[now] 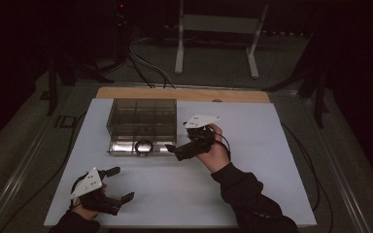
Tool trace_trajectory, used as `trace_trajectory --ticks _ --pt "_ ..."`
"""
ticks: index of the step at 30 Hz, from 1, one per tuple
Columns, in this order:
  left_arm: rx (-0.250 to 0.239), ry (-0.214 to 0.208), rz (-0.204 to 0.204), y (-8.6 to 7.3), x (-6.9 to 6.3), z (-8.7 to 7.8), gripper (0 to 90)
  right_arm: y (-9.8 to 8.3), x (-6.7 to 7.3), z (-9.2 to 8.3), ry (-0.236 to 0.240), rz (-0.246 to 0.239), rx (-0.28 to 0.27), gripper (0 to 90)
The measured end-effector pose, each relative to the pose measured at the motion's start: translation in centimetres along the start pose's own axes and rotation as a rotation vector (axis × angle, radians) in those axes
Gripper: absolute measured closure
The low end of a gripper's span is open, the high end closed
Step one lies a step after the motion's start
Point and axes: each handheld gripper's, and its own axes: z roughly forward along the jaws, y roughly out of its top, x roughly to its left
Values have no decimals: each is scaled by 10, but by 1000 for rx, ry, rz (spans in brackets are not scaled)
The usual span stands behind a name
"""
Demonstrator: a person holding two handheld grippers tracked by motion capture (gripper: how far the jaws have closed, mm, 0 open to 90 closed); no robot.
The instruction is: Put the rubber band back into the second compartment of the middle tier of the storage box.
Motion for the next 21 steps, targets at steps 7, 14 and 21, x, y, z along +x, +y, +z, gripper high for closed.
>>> trace_trajectory --ticks 7,14,21 --pt "1 0 -2 0 1 0 4 -19 -11 -23 -22 18 -15 0" --pt "-2 1 -2 0 0 0 3 -45 -21 -43 -54 42 -17 0" --pt "5 -1 3 0 0 1 3 -74 -33 -66 -85 103 -29 0"
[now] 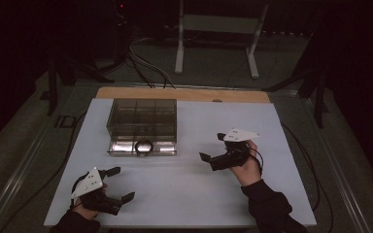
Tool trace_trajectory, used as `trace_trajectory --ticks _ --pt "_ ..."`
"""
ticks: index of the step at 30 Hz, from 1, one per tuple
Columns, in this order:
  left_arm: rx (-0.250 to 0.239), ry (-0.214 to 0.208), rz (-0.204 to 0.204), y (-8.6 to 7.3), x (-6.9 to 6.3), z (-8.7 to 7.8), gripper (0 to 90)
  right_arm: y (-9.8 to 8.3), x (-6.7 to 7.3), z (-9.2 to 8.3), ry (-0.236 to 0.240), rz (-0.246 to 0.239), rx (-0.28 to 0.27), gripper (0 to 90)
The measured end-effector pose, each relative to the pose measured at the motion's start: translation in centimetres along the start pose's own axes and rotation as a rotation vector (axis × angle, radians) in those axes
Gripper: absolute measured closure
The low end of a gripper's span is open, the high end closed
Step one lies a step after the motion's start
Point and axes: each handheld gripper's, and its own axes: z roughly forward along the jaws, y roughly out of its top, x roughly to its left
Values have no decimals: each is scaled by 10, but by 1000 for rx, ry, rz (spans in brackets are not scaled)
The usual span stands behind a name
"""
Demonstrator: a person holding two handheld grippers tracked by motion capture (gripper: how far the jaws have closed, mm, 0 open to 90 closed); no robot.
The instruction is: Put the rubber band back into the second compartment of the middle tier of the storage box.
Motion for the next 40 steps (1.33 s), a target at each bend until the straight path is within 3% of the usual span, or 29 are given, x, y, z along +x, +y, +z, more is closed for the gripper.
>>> trace_trajectory --ticks 9,22,31,33,36,40 --pt "3 -1 2 0 0 1 4 -36 -10 -21 6 24 -23 0" --pt "5 -7 5 0 0 1 3 -80 -17 -54 -95 57 -12 0" --pt "4 -9 5 0 0 2 4 -111 -22 -69 -120 99 10 0" --pt "7 -9 8 0 0 3 3 -113 -22 -68 -113 110 16 0" --pt "4 -9 1 0 0 3 4 -112 -20 -66 -133 81 19 0" --pt "4 -11 5 0 0 3 3 -112 -20 -66 -141 78 16 0"
